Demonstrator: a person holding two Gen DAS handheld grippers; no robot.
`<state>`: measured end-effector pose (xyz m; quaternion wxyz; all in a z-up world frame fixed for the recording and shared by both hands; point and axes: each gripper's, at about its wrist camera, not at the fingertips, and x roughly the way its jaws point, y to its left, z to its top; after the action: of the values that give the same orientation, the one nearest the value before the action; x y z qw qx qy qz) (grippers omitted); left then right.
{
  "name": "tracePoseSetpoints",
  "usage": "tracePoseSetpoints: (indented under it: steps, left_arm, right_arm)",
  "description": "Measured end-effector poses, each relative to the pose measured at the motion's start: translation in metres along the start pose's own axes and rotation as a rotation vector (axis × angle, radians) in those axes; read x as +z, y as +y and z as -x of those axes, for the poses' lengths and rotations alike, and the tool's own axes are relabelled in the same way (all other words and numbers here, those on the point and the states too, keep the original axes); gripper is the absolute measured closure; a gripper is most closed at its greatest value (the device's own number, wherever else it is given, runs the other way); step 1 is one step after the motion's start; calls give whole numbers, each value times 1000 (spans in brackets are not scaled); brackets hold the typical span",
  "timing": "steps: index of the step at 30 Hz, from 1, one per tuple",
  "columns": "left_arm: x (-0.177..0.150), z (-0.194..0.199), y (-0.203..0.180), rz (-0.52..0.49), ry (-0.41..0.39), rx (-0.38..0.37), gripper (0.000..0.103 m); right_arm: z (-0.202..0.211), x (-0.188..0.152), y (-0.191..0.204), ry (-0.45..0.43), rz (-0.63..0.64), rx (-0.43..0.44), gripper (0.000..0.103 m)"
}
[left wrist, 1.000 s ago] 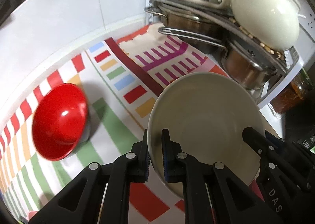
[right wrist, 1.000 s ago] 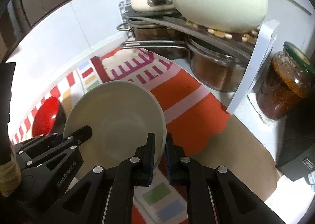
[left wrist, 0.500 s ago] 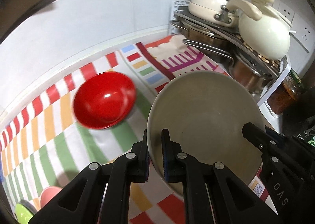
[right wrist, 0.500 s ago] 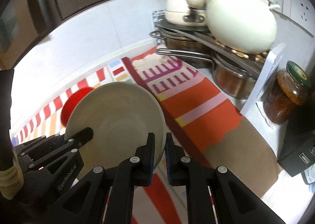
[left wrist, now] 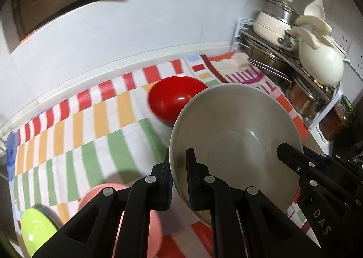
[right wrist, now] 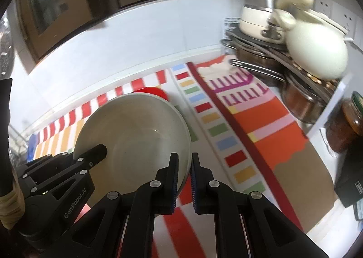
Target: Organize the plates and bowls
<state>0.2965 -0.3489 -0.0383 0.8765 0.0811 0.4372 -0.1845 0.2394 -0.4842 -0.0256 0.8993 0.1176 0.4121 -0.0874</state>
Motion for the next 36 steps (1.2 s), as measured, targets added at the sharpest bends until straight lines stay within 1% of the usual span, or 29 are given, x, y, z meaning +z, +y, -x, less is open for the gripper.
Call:
tracePoseSetpoints:
  steps: [10,16,23,36]
  left_arm:
    - [-26,26,45,82,-9,71,91]
    - [-44,31,68,132,-3,110,91]
    - [-63,31,90,177,21,147,91]
    - [-86,16,112,214,89,202,91]
  right_arm:
    - [10,-9,46,7,92,80,92]
    - [7,-18,72,28,143,121,92]
    - [0,-29,97,61,194,163,91]
    - [-29,-47,120,157,235,214,91]
